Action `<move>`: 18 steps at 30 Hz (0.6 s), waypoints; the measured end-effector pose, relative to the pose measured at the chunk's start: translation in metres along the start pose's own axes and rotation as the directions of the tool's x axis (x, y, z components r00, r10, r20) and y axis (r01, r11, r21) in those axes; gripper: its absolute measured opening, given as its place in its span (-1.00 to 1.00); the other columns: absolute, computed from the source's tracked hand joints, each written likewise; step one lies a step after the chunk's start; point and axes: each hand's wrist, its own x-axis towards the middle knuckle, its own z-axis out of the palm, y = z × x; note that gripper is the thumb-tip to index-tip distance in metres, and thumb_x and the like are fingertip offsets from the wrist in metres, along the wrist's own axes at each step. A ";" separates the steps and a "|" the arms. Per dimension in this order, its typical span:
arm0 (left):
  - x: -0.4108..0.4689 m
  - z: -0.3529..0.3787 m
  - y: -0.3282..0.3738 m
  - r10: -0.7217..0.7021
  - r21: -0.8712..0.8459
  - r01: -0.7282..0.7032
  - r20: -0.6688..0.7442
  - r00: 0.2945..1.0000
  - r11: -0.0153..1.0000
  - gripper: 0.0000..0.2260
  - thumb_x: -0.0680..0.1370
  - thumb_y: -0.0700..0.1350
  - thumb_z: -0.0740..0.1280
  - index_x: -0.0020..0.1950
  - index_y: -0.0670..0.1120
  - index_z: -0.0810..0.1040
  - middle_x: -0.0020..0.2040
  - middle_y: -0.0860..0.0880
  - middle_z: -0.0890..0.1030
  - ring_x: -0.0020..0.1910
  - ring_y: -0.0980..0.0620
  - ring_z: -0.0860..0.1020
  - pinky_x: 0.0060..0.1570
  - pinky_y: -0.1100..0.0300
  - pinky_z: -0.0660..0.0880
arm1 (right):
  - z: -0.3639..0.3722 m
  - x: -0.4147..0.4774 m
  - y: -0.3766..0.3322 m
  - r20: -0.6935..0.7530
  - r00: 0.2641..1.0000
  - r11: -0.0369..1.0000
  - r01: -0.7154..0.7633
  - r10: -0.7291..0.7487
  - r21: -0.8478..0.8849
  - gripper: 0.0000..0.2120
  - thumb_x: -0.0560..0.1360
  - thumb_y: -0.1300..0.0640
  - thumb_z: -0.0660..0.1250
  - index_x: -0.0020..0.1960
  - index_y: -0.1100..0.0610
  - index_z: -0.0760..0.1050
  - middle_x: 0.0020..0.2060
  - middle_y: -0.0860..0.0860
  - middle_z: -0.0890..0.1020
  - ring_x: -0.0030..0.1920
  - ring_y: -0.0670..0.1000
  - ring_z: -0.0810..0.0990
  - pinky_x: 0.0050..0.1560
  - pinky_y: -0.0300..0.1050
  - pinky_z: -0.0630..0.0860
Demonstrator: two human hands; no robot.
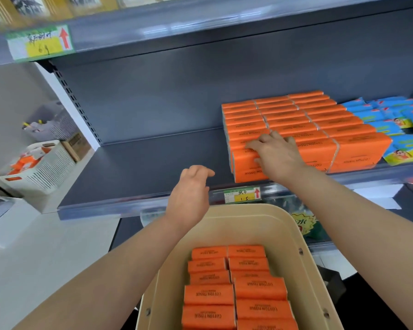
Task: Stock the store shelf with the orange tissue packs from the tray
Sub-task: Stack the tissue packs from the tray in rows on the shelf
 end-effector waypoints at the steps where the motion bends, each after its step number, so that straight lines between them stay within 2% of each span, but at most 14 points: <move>1: -0.002 0.001 -0.001 0.003 -0.002 -0.003 0.007 1.000 1.000 -0.67 0.57 -0.27 0.21 0.31 -0.05 0.43 0.31 0.05 0.41 0.27 0.06 0.34 0.01 0.20 0.44 | 0.002 0.000 0.000 0.004 1.000 1.000 0.000 0.000 -0.007 -0.55 0.55 0.18 0.25 0.41 -0.04 0.33 0.26 0.07 0.45 0.34 0.15 0.30 0.22 0.12 0.30; 6: -0.007 0.005 -0.004 -0.011 -0.012 0.011 0.029 1.000 1.000 -0.66 0.57 -0.29 0.21 0.32 -0.05 0.42 0.32 0.04 0.41 0.28 0.05 0.35 0.06 0.18 0.46 | 0.010 -0.003 0.000 -0.013 1.000 0.998 0.015 -0.015 0.055 -0.51 0.52 0.34 0.24 0.40 0.04 0.34 0.23 0.16 0.42 0.26 0.21 0.36 0.18 0.10 0.39; 10: -0.011 0.007 -0.005 -0.005 -0.004 0.005 0.030 1.000 1.000 -0.66 0.58 -0.29 0.20 0.33 -0.06 0.42 0.32 0.03 0.41 0.28 0.04 0.35 0.10 0.20 0.45 | 0.012 -0.009 0.000 -0.038 0.999 0.995 0.012 -0.008 0.102 -0.47 0.51 0.36 0.24 0.44 0.10 0.28 0.25 0.18 0.37 0.28 0.20 0.33 0.27 0.10 0.38; 12: -0.015 0.008 -0.006 0.009 0.009 -0.009 0.033 0.999 1.000 -0.66 0.57 -0.30 0.20 0.32 -0.05 0.42 0.31 0.04 0.41 0.26 0.05 0.35 0.05 0.24 0.43 | 0.011 -0.013 -0.002 -0.058 0.998 0.996 0.010 -0.005 0.083 -0.45 0.50 0.36 0.27 0.44 0.10 0.27 0.27 0.17 0.36 0.29 0.20 0.32 0.30 0.10 0.35; 15: -0.024 0.010 -0.010 0.031 0.035 -0.033 0.045 0.998 0.999 -0.63 0.55 -0.33 0.20 0.30 -0.04 0.42 0.29 0.05 0.42 0.22 0.06 0.36 -0.04 0.29 0.39 | 0.011 -0.022 -0.006 -0.141 0.989 0.999 0.048 -0.045 0.018 -0.43 0.42 0.39 0.34 0.39 0.11 0.35 0.28 0.17 0.40 0.28 0.22 0.35 0.34 0.14 0.27; 18: -0.038 0.015 -0.017 0.030 0.058 -0.035 0.085 0.996 0.998 -0.61 0.54 -0.35 0.20 0.30 -0.03 0.42 0.28 0.05 0.42 0.20 0.07 0.36 -0.01 0.26 0.43 | 0.017 -0.041 -0.013 -0.163 0.980 0.993 0.116 -0.117 -0.017 -0.43 0.31 0.42 0.41 0.28 0.14 0.46 0.21 0.16 0.48 0.19 0.22 0.44 0.26 0.15 0.33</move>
